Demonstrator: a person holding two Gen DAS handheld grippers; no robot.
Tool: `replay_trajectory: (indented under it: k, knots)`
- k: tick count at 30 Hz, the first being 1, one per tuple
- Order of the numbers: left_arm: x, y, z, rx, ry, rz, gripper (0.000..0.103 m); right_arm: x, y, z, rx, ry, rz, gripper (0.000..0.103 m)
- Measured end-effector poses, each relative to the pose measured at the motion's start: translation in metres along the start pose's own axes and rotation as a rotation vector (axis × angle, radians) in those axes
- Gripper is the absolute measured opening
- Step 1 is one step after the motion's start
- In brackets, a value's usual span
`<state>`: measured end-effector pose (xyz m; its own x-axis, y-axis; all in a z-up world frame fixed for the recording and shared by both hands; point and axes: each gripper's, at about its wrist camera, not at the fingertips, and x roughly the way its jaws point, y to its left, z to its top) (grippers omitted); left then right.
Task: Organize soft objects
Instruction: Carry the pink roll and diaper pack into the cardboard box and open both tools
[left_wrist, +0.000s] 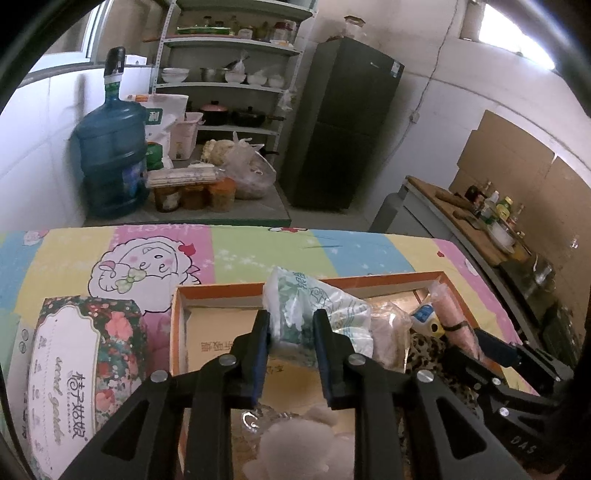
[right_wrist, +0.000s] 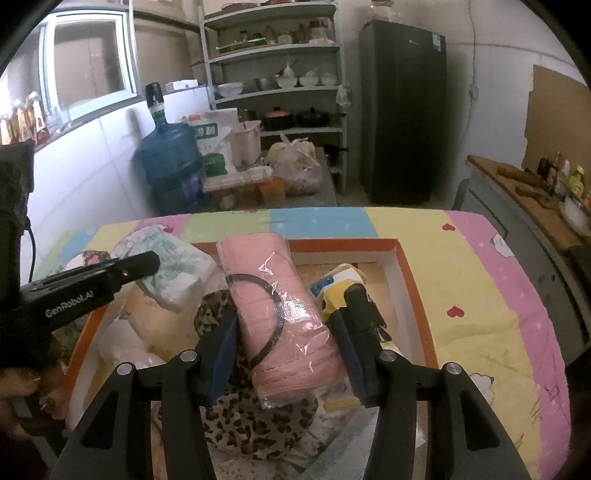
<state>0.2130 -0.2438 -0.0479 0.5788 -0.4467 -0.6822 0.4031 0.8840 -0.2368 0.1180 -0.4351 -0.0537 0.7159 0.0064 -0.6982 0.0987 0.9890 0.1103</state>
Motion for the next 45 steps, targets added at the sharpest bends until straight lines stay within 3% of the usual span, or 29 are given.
replay_trajectory:
  k: [9,13,19,36,45]
  knots:
    - [-0.004,-0.009,-0.003,0.02,0.009,-0.024,0.035,0.0,-0.004,-0.003,0.026,-0.001,0.018,0.056]
    - [-0.008,-0.013,-0.006,0.03,-0.001,-0.029,0.053,-0.002,-0.005,-0.005,0.034,-0.004,0.03,0.056]
    - [-0.016,-0.016,-0.009,0.035,-0.017,-0.039,0.06,-0.01,-0.003,-0.005,0.043,-0.02,0.037,0.057]
    - [-0.065,-0.017,-0.012,0.055,-0.099,-0.075,0.061,-0.061,0.013,-0.009,0.06,-0.106,0.031,0.057]
    - [-0.115,0.0,-0.022,0.062,-0.183,-0.073,0.061,-0.09,0.04,-0.014,0.055,-0.158,0.056,0.057]
